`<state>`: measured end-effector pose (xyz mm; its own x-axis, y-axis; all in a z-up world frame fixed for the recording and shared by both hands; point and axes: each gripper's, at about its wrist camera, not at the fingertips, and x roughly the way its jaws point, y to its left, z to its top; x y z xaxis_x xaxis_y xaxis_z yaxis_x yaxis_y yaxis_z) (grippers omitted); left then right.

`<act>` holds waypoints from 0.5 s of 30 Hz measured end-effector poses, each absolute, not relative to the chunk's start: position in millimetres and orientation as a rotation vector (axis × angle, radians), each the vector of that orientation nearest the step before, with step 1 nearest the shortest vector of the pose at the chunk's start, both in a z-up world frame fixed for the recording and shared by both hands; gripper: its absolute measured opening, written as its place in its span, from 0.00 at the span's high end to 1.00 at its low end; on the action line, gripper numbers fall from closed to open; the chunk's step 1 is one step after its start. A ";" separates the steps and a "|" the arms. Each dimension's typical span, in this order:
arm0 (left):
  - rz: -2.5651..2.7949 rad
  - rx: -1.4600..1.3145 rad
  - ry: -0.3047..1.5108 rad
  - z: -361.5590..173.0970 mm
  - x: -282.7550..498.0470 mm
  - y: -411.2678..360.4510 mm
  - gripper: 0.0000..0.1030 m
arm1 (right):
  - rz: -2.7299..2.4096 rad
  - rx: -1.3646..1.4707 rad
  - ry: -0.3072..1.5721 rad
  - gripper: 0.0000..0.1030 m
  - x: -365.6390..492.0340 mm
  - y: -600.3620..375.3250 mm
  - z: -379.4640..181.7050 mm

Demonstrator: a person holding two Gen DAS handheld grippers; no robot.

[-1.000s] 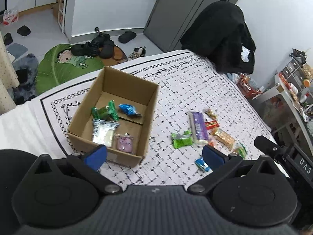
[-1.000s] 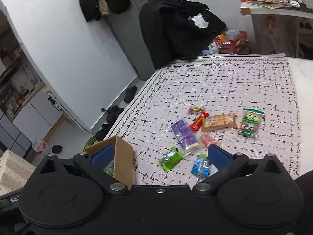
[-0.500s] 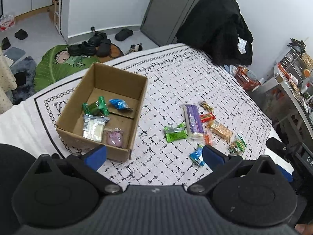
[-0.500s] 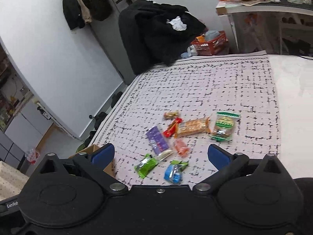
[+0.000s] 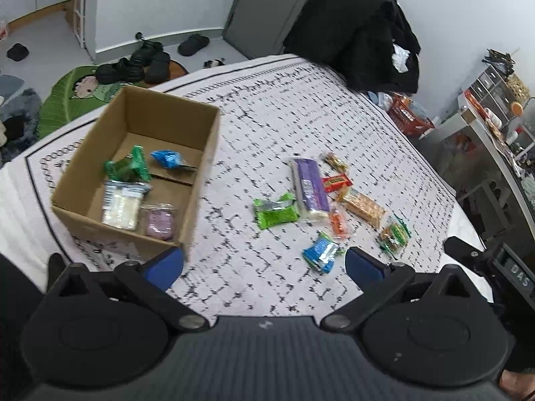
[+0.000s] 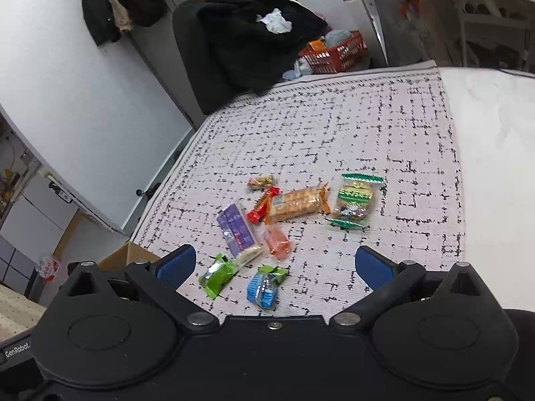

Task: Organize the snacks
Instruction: 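Withdraw both tools from the box toward the remaining snacks, then grasp the blue-green pack with the left tool while the right tool grasps the green mooncake pack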

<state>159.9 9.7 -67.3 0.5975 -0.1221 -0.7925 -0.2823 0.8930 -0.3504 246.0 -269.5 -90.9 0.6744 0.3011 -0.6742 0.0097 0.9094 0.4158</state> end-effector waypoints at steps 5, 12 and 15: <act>0.073 -0.476 0.955 -80.1 171.8 -4.6 0.02 | 0.164 0.437 0.825 0.01 253.1 -277.2 -100.0; 0.051 -0.460 0.970 -97.0 191.2 -22.5 0.05 | 0.128 0.478 0.837 0.03 266.1 -285.7 -112.8; 0.042 -0.455 0.982 -104.7 201.2 -30.8 0.10 | 0.102 0.503 0.857 0.05 273.4 -290.8 -120.9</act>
